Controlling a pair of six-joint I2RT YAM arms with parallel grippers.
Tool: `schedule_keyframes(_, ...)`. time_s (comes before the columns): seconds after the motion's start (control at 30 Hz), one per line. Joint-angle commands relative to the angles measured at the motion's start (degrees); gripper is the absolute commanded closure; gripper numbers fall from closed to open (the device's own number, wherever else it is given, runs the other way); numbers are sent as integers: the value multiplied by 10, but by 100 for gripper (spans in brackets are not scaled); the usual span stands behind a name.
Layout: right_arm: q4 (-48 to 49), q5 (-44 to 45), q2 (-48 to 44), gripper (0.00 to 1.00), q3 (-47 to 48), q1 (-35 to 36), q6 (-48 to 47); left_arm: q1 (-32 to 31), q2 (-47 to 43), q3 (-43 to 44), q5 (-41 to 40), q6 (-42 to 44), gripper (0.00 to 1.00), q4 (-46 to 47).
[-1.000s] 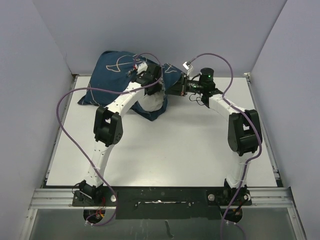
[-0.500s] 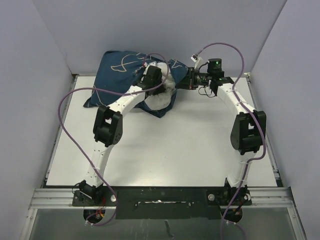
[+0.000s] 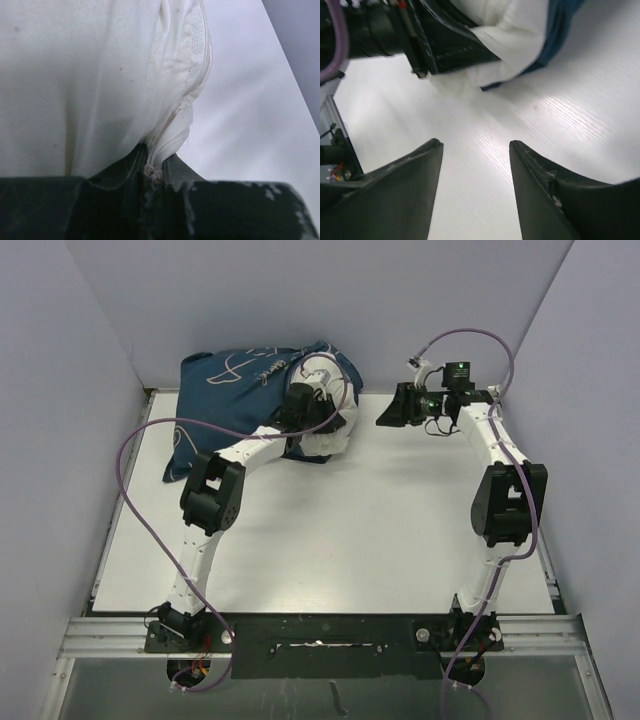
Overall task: Put the pillow into the pillowcase
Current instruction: Stuff the pillow into the pillowcase.
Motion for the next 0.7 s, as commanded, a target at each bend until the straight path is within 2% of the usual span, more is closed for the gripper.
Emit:
schedule_keyframes(0.0, 33, -25, -57, 37, -52, -25, -21, 9, -3, 13, 12, 1, 100, 27)
schedule_keyframes(0.13, 131, -24, -34, 25, -90, -23, -2, 26, -14, 12, 8, -10, 100, 17)
schedule_keyframes(0.27, 229, -21, 41, 26, -68, -15, 28, 57, -39, 2, 25, -26, 100, 19)
schedule_keyframes(0.4, 235, 7, 99, 27, -16, 22, -14, 77, -61, -5, 60, -33, 100, 21)
schedule_keyframes(0.67, 257, 88, 188, 27, 82, 62, 9, 101, -95, -30, 113, -71, 100, 52)
